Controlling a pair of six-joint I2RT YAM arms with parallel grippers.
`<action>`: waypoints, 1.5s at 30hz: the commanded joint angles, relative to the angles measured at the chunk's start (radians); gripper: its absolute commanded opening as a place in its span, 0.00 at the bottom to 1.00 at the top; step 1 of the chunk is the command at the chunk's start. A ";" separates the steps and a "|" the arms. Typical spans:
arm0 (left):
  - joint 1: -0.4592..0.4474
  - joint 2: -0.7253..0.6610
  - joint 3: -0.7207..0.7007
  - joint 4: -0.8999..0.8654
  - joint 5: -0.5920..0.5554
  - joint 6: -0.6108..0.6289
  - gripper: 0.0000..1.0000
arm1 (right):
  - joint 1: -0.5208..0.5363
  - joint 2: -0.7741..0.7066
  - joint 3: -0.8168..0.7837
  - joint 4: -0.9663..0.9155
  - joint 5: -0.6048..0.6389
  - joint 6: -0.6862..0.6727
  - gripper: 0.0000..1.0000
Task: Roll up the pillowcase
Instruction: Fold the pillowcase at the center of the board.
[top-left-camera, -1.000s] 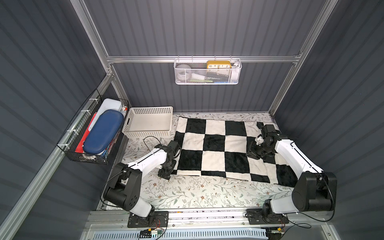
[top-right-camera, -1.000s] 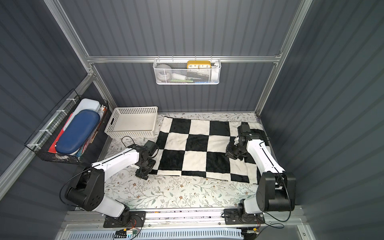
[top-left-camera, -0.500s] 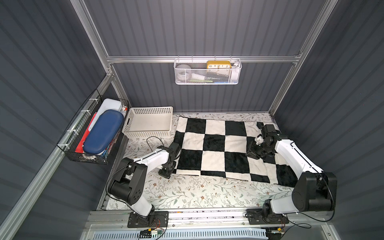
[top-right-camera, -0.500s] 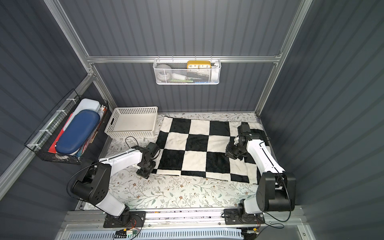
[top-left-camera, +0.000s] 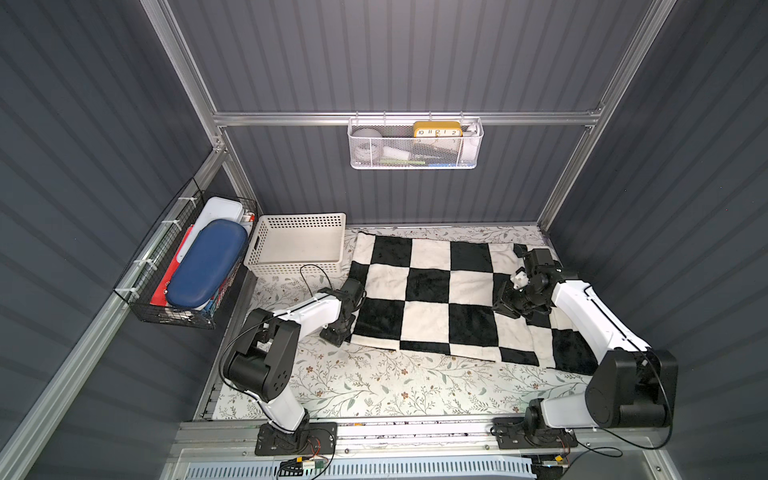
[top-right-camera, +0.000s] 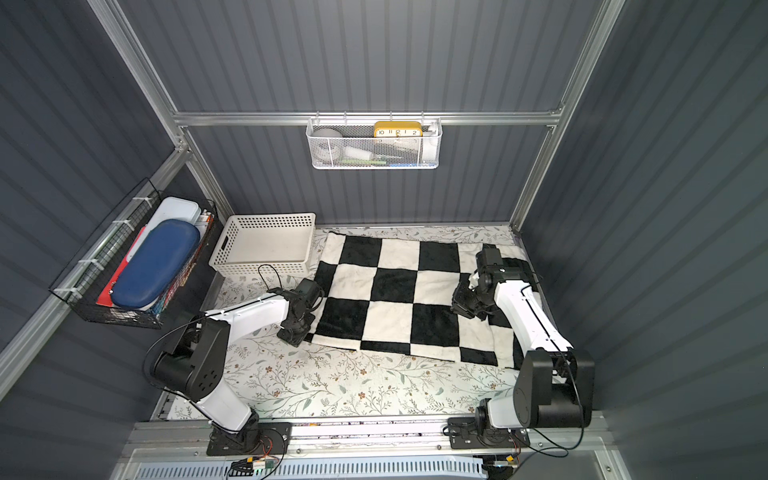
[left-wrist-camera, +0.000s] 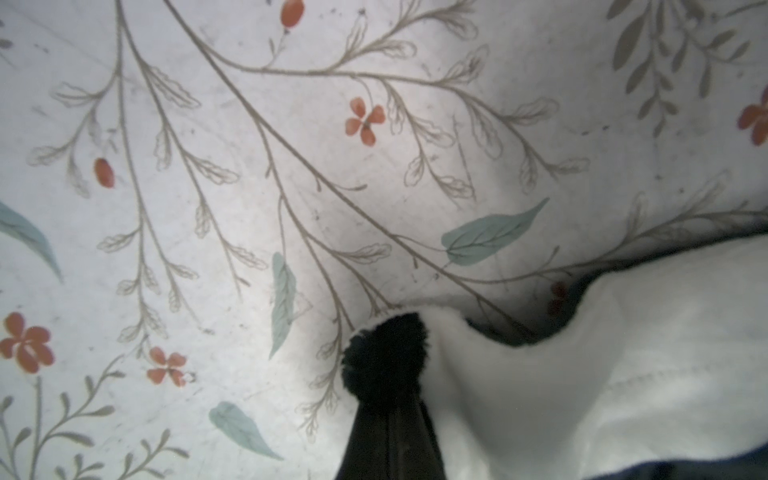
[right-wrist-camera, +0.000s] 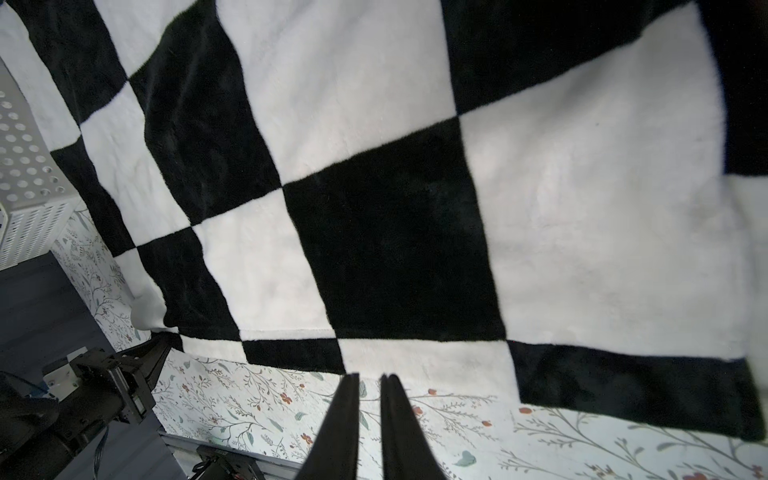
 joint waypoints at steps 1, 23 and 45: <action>0.006 0.041 -0.077 -0.016 0.030 0.028 0.00 | 0.001 -0.013 0.000 -0.020 -0.005 -0.007 0.16; -0.019 -0.245 -0.026 -0.098 0.154 0.241 0.00 | -0.780 0.063 -0.188 -0.085 -0.005 -0.007 0.16; -0.017 -0.195 0.026 -0.016 0.272 0.381 0.00 | -0.990 0.066 -0.155 -0.139 0.697 0.265 0.94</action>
